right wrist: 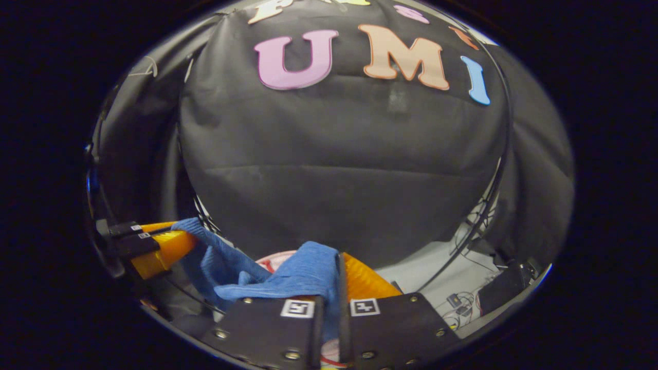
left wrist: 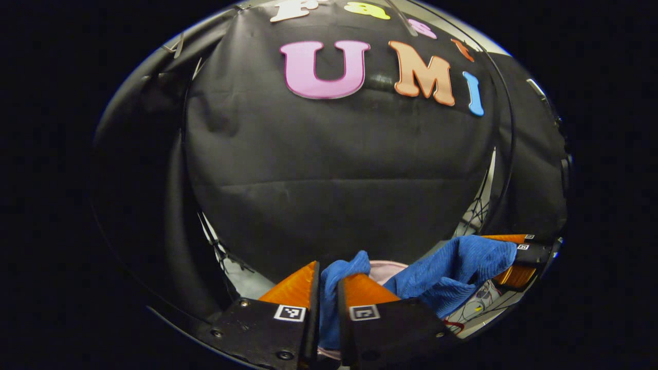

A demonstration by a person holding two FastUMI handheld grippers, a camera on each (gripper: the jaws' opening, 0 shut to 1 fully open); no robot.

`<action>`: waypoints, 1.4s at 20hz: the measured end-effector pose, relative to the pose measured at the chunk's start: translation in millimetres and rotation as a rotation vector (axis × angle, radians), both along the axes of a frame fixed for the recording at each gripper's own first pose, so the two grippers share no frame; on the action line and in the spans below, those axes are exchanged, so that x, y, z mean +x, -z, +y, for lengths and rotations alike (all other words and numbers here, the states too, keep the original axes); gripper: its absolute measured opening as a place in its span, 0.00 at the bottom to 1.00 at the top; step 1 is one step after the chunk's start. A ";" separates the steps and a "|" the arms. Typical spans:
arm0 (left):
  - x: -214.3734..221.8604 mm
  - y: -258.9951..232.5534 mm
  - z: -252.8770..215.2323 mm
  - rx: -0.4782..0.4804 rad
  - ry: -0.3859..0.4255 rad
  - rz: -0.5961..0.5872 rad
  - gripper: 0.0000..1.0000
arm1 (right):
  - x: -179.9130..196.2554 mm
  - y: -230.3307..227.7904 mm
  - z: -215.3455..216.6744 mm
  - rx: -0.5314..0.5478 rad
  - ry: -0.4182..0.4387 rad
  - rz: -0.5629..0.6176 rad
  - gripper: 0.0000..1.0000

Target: Grasp the clothes on the hanger with both hands and then place them into the laundry hamper below.

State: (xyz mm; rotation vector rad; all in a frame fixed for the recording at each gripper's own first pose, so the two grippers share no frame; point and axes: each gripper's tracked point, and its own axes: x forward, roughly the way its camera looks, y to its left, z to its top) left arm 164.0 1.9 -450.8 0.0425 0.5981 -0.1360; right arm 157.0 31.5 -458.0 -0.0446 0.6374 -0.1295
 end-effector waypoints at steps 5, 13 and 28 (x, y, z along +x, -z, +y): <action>-11.7 39.9 -0.3 -0.023 0.000 0.135 0.84 | -22.1 28.3 0.3 -0.073 -0.018 0.120 0.86; -29.4 35.8 -3.6 -0.079 -0.011 0.192 0.98 | -32.0 10.0 8.7 -0.040 -0.012 0.100 0.97; -47.1 -32.1 10.5 -0.033 -0.005 0.061 0.97 | -53.2 -57.9 11.6 0.019 0.022 -0.032 0.97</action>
